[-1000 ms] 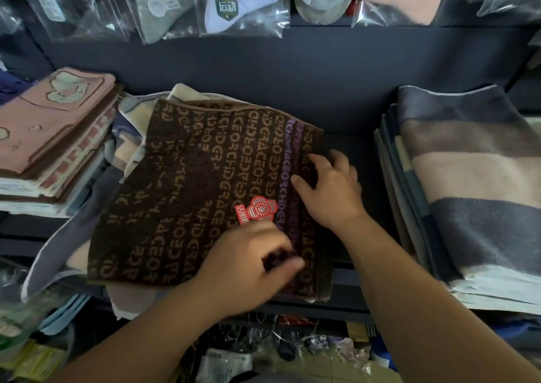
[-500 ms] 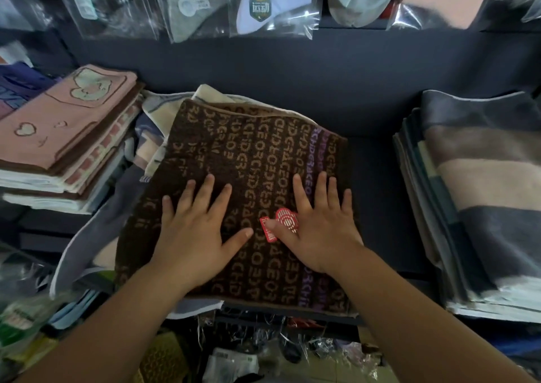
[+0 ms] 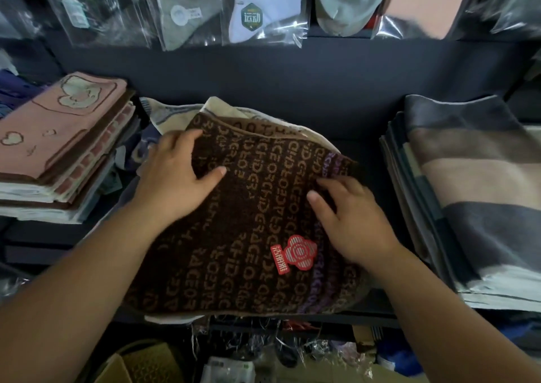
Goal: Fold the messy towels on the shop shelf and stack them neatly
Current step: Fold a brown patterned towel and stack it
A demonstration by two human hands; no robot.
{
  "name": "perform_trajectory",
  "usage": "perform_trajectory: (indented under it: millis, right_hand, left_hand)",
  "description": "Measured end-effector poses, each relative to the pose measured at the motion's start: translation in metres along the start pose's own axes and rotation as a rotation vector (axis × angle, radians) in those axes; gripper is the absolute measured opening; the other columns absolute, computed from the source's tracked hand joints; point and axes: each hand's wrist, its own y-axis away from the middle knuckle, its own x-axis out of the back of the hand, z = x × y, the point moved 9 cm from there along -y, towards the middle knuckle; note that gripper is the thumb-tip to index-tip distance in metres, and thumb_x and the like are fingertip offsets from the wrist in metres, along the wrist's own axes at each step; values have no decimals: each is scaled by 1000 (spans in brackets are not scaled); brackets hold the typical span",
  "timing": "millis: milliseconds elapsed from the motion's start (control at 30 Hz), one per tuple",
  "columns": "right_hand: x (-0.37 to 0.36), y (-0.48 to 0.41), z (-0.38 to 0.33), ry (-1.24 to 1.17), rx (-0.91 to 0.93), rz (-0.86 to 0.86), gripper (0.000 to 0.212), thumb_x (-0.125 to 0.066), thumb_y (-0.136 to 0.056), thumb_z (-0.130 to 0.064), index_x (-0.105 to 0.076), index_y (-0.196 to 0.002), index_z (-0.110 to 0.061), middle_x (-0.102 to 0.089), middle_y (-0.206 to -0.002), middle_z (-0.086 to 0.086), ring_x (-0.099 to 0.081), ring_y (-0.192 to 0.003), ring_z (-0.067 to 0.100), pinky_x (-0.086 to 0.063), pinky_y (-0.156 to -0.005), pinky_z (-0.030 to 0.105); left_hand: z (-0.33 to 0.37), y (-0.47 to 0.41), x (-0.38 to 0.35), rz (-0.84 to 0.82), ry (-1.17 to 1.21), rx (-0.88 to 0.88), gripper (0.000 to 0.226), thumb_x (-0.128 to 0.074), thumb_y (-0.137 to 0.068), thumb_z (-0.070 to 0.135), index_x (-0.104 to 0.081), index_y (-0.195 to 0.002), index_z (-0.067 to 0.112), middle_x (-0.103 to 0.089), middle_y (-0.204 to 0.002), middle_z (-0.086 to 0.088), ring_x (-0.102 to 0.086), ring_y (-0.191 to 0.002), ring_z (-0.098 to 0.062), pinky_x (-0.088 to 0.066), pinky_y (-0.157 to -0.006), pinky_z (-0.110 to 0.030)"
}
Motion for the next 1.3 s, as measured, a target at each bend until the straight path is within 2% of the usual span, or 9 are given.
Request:
perform_trajectory:
  millis: [133,233,367,467,833,933,1067,1167,1300]
  right_hand:
    - [6,-55,10,51,1,124,59,-38,-101,-52,-40,-151,-22,-41,-154,11,-37,-140,36,-32,-117,50]
    - [2,-87,26,51,-54,104,56,-40,-104,-40,-35,-155,-18,-37,-158,12,-32,-145,35,-28,-119,50]
    - [6,-106,39,66,-98,108,34,-45,-101,-32,-63,-126,-19,-62,-127,12,-54,-119,39,-46,-101,49]
    - [6,-107,44,57,-114,76,23,-54,-97,-31,-69,-109,-20,-66,-115,12,-58,-109,37,-51,-93,44]
    - [7,-105,59,-29,-235,58,9,-62,-96,-29,-63,-94,-21,-67,-107,12,-61,-100,32,-44,-81,31]
    - [19,-107,55,-68,-227,135,8,-66,-93,-24,-61,-87,-23,-68,-97,6,-63,-96,29,-45,-78,30]
    - [51,-112,50,-84,-199,339,4,-65,-92,-21,-63,-89,-20,-70,-100,11,-63,-95,32,-49,-80,36]
    - [62,-114,49,-54,-220,432,5,-62,-93,-22,-65,-95,-18,-66,-107,13,-61,-99,34,-47,-80,37]
    - [37,-104,44,12,-329,392,32,-62,-92,-31,-58,-123,-20,-54,-128,17,-50,-120,42,-44,-95,47]
  left_hand:
    - [9,-43,9,64,70,-35,78,-65,-88,52,-23,-153,37,-29,-157,-5,-30,-143,-32,-30,-117,-50]
    - [13,-74,4,40,77,-100,53,-63,-93,44,-44,-143,37,-43,-147,-7,-40,-136,-31,-34,-114,-44]
    - [11,-104,4,44,89,-95,18,-62,-95,37,-67,-103,22,-65,-109,-3,-60,-103,-26,-42,-83,-33]
    - [1,-116,13,85,121,-64,11,-65,-94,34,-64,-89,25,-67,-98,1,-62,-96,-25,-46,-81,-34]
    - [-42,-113,-10,13,421,142,35,-78,-83,42,-66,-110,23,-67,-108,6,-63,-101,-15,-53,-90,-36]
    - [-43,-111,-14,-52,571,167,22,-75,-88,34,-72,-103,19,-73,-98,2,-69,-93,-17,-57,-85,-37]
    - [-31,-116,14,150,534,54,18,-70,-91,31,-60,-82,19,-61,-77,5,-58,-74,-12,-45,-65,-29]
    - [-22,-121,24,251,433,-21,20,-68,-92,32,-55,-81,20,-53,-72,10,-51,-69,-11,-41,-68,-30]
    - [-23,-116,2,145,346,10,18,-65,-94,36,-60,-97,19,-60,-85,6,-59,-88,-19,-42,-77,-30]
